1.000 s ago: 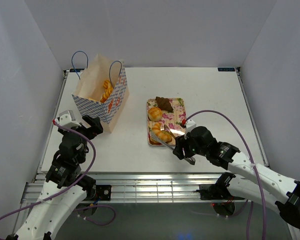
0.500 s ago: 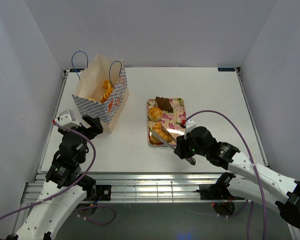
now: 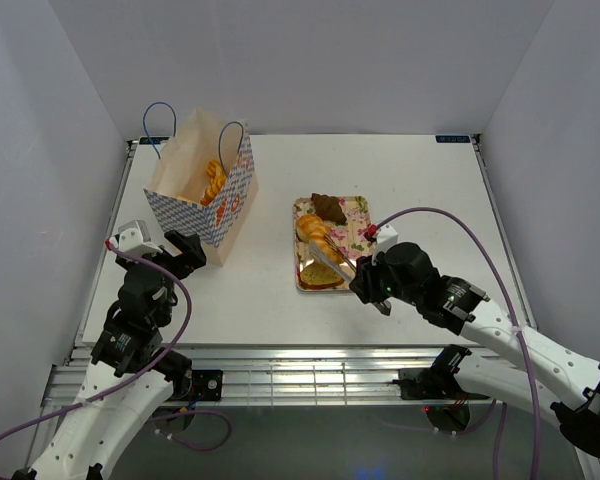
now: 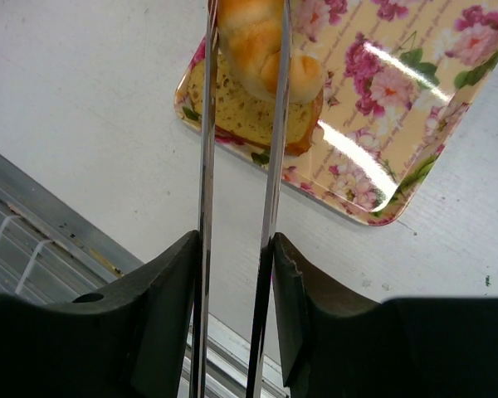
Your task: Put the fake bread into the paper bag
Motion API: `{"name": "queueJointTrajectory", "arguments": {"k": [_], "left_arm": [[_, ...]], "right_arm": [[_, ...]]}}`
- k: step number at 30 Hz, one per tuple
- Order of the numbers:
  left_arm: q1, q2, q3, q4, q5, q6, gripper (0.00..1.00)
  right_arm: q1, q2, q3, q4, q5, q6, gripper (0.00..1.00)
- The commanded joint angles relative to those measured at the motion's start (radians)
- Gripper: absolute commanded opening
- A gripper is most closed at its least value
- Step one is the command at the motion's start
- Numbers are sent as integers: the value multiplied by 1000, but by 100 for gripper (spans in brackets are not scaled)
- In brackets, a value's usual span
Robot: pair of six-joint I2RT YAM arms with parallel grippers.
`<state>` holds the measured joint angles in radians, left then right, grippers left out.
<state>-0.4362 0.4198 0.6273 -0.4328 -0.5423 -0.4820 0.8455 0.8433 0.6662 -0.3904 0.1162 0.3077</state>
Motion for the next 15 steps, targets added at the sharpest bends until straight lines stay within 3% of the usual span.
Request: {"name": "queueJointTrajectory", "arguments": {"k": [1, 7, 15], "left_arm": [[-6, 0, -3, 14, -5, 6, 98], [-6, 5, 0, 14, -4, 8, 98], [-6, 8, -1, 14, -7, 6, 98]], "right_arm": [[1, -13, 78, 32, 68, -21, 43], [1, -15, 133, 114, 123, -47, 43], [1, 117, 300, 295, 160, -84, 42]]}}
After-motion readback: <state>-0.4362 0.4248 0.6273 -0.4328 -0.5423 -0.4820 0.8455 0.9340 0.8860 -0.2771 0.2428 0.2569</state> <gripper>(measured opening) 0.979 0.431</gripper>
